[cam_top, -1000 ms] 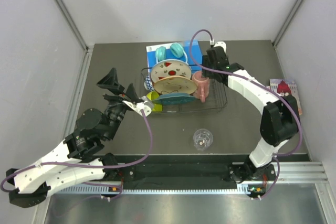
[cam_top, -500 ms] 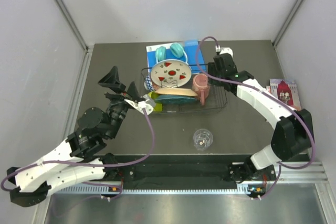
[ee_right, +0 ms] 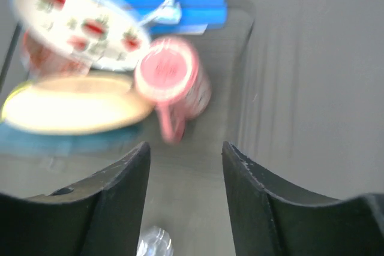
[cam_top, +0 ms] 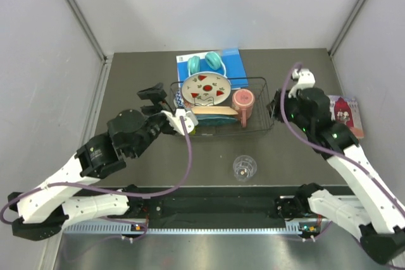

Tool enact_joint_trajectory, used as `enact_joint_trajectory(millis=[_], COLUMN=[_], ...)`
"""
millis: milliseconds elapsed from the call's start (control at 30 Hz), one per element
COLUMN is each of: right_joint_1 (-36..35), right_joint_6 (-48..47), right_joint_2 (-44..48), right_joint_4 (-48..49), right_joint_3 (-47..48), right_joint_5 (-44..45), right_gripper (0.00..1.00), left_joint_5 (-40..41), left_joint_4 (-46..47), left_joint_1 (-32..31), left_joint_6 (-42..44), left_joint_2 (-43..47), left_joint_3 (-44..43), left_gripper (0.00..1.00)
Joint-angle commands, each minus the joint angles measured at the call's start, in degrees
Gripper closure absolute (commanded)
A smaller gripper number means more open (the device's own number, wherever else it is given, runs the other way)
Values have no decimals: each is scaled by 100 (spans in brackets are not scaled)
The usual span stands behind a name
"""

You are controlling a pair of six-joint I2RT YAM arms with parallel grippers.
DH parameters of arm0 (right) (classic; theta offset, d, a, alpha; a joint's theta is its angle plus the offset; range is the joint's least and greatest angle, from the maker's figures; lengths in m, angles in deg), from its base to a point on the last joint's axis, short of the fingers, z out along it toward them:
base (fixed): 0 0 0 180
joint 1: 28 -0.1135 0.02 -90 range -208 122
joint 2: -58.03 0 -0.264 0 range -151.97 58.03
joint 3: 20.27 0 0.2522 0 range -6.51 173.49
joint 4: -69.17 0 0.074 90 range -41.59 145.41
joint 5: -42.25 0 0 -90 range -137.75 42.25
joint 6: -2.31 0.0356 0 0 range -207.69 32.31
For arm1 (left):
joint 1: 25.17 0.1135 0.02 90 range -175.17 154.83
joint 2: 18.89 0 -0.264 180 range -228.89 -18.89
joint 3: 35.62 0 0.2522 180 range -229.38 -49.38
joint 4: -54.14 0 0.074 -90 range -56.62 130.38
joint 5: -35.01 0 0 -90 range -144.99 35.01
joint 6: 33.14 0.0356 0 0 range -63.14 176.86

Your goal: Load the mixed dishes into the dish rack

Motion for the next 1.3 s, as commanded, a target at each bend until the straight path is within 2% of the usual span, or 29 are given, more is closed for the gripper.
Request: enact_joint_trajectory(millis=[0, 33, 100, 133, 233, 500, 700, 900, 933, 1000, 1033, 1100, 1267], right_joint_1=[-315, -594, -964, -1419, -2098, -2188, -2205, -2214, -2214, -2232, -2232, -2249, -2294], right_joint_6=[453, 601, 778, 1022, 1375, 1596, 1622, 1771, 1780, 1807, 1816, 1824, 1569], right_joint_2=[758, 855, 943, 944, 786, 224, -339, -726, -770, -788, -779, -709, 625], right_joint_4=[-934, -1188, -1462, -1611, -1683, -1279, -1051, -541, -401, -260, -172, -171, -347], right_joint_3=[-918, -1025, -1218, -1271, -1447, -2124, -2081, -2221, -2273, -2432, -2476, -2520, -1669], right_joint_5=[-942, -960, -1101, -1014, -698, -732, -521, -477, -477, -468, -460, -425, -827], right_gripper=[50, 46, 46, 46, 46, 49, 55, 68, 77, 88, 100, 100, 100], left_joint_5=[-857, -875, -814, -674, -559, -347, -453, -655, -716, -857, -953, -1436, -2385], left_joint_4=[-1228, -1202, -931, -825, -727, -411, -849, -1096, -1079, -1052, -1156, -1367, -2045], left_joint_1=[11, 11, 11, 2, 11, 397, 661, 933, 951, 1091, 1135, 1241, 1241], left_joint_6=[-1443, -1542, -1665, -1666, -1674, -2068, -2806, -3572, -3668, -4046, -4195, -4556, -4882], left_joint_2=[-498, -542, -507, -446, -376, -270, -191, -129, -173, -339, -427, -733, -1849], left_joint_3=[-581, -529, -380, -205, -80, -106, -194, -229, -377, -624, -930, -1300, -3520], left_gripper=[8, 8, 5, 2, 1, 1, 1, 1, 1, 1, 1, 1, 1])
